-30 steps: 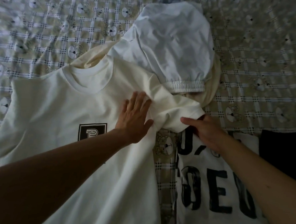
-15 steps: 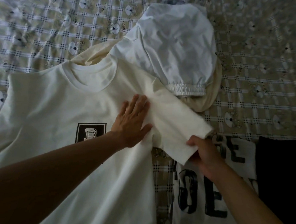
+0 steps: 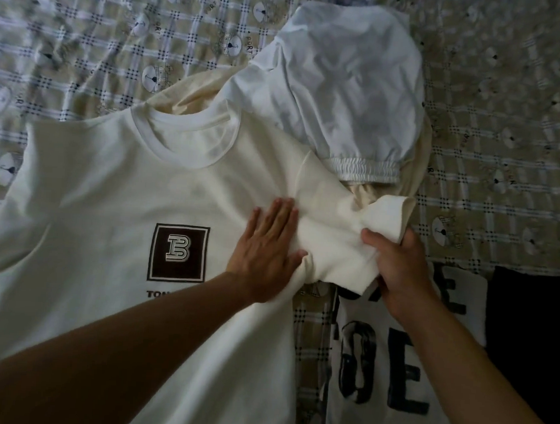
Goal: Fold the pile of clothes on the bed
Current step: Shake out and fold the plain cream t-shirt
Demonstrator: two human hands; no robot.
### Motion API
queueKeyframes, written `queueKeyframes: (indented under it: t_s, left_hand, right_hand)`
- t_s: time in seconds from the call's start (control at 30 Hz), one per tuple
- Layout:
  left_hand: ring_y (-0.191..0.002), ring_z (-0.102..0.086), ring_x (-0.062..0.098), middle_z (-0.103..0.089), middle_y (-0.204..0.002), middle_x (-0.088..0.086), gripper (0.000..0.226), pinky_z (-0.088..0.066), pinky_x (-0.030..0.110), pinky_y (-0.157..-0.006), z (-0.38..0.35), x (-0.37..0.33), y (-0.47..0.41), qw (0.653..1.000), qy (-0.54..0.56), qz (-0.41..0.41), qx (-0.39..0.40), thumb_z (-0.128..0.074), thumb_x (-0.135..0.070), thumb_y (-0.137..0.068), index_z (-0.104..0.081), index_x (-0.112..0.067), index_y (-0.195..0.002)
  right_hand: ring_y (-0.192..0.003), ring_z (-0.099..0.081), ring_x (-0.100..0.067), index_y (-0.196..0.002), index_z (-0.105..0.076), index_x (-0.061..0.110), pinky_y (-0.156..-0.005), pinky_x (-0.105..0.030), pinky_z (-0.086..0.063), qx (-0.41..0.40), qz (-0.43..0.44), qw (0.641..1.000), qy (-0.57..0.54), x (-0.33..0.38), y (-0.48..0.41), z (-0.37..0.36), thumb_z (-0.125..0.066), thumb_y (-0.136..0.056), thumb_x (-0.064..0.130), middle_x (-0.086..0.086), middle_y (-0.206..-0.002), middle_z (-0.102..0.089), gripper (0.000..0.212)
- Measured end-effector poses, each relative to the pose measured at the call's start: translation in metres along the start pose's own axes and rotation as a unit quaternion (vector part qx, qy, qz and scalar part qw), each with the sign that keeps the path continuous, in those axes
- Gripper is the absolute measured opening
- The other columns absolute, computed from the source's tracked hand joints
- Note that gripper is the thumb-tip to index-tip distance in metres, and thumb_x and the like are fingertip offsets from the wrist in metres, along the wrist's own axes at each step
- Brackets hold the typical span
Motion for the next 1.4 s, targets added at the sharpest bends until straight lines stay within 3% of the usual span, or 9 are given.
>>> queueKeyframes:
  t_s: [0.23,0.37,0.47,0.63,0.87,1.03,1.17,1.27,1.4]
  left_hand:
    - [-0.149,0.027,0.022,0.021,-0.164,0.006,0.077,0.005,0.050,-0.123,-0.014,-0.008,0.003,0.998,0.022,0.051,0.008,-0.016,-0.054,-0.097,0.012,-0.015,-0.157]
    - [-0.154,0.003,0.027,-0.007,-0.166,0.007,0.067,-0.004,0.050,-0.124,-0.001,-0.012,0.036,0.993,0.103,0.063,-0.017,-0.017,-0.047,-0.100,-0.015,-0.016,-0.159]
    - [-0.123,-0.056,0.031,-0.064,-0.129,0.007,0.047,-0.038,0.044,-0.102,-0.003,-0.006,0.075,0.990,0.122,0.070,0.000,-0.030,-0.042,-0.102,-0.061,-0.017,-0.124]
    - [-0.146,-0.027,0.023,-0.038,-0.155,0.000,0.062,-0.016,0.044,-0.122,-0.025,0.013,0.112,0.996,0.079,0.046,-0.003,-0.024,-0.058,-0.099,-0.037,-0.024,-0.149]
    - [-0.152,-0.016,0.023,-0.025,-0.163,0.007,0.065,-0.012,0.046,-0.123,-0.023,0.048,0.153,0.992,0.092,-0.089,0.020,-0.029,-0.055,-0.102,-0.031,-0.016,-0.154]
    - [-0.132,-0.046,0.025,-0.052,-0.138,0.006,0.040,-0.038,0.042,-0.107,0.042,0.139,0.176,0.975,0.150,-0.011,-0.161,-0.044,-0.037,-0.102,-0.056,-0.013,-0.132]
    - [-0.122,-0.044,0.025,-0.049,-0.131,0.007,0.034,-0.034,0.040,-0.103,0.095,0.261,0.199,0.891,0.143,0.285,-0.322,-0.053,-0.030,-0.096,-0.054,-0.015,-0.127]
    - [-0.110,-0.051,0.030,-0.057,-0.117,0.014,0.039,-0.043,0.045,-0.094,0.101,0.334,0.209,0.812,0.212,0.467,-0.281,-0.043,-0.044,-0.098,-0.061,-0.013,-0.112]
    - [-0.068,-0.061,0.026,-0.066,-0.076,0.011,0.040,-0.050,0.033,-0.062,0.106,0.352,0.198,0.774,0.400,0.460,-0.172,-0.043,-0.037,-0.104,-0.067,-0.010,-0.085]
  right_hand:
    - [-0.100,-0.063,-0.022,-0.124,-0.058,0.011,-0.076,-0.027,-0.046,-0.041,0.144,0.971,0.188,0.050,0.036,-0.053,-0.066,-0.090,0.021,-0.003,-0.112,-0.064,0.037]
    - [-0.097,-0.058,-0.003,-0.143,-0.046,0.020,-0.080,-0.007,-0.045,0.091,0.251,0.937,0.223,0.070,0.064,-0.122,-0.062,-0.094,0.027,0.012,-0.116,-0.059,0.052]
    - [-0.097,-0.060,0.002,-0.156,-0.020,0.025,-0.082,-0.015,-0.048,0.245,0.215,0.917,0.230,0.045,0.077,-0.169,-0.054,-0.098,0.039,0.012,-0.111,-0.061,0.068]
    - [-0.148,-0.023,-0.019,-0.155,-0.025,0.015,-0.119,-0.041,-0.027,0.188,0.370,0.818,0.397,-0.007,0.070,-0.181,-0.042,-0.100,0.019,-0.006,-0.159,-0.029,0.058]
    - [-0.152,0.010,-0.031,-0.158,0.001,0.020,-0.122,-0.056,-0.008,0.114,0.347,0.681,0.635,-0.070,0.043,-0.162,-0.020,-0.100,0.056,-0.010,-0.165,0.013,0.072]
    - [-0.153,0.003,-0.032,-0.158,-0.007,0.014,-0.119,-0.061,-0.010,0.097,0.315,0.728,0.601,-0.064,0.057,-0.182,-0.010,-0.095,0.064,-0.013,-0.166,0.003,0.080]
    - [-0.153,0.003,-0.022,-0.158,-0.008,0.015,-0.123,-0.049,-0.003,0.132,0.393,0.756,0.506,-0.039,0.101,-0.237,-0.031,-0.099,0.053,-0.007,-0.166,-0.002,0.074]
    - [-0.153,-0.006,-0.019,-0.158,-0.011,0.019,-0.124,-0.044,-0.011,0.197,0.398,0.780,0.442,-0.033,0.124,-0.299,-0.044,-0.096,0.043,-0.003,-0.166,-0.005,0.074]
    - [-0.149,-0.020,-0.026,-0.154,-0.028,0.009,-0.118,-0.048,-0.025,0.286,0.391,0.772,0.411,-0.034,0.133,-0.379,-0.044,-0.093,0.034,-0.014,-0.161,-0.021,0.067]
Point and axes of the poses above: each hand's wrist, its own y-axis away from the middle knuckle, its own z-axis out of the back of the hand, x = y × z, the point moved 4 cm from there along -y, towards the middle knuckle
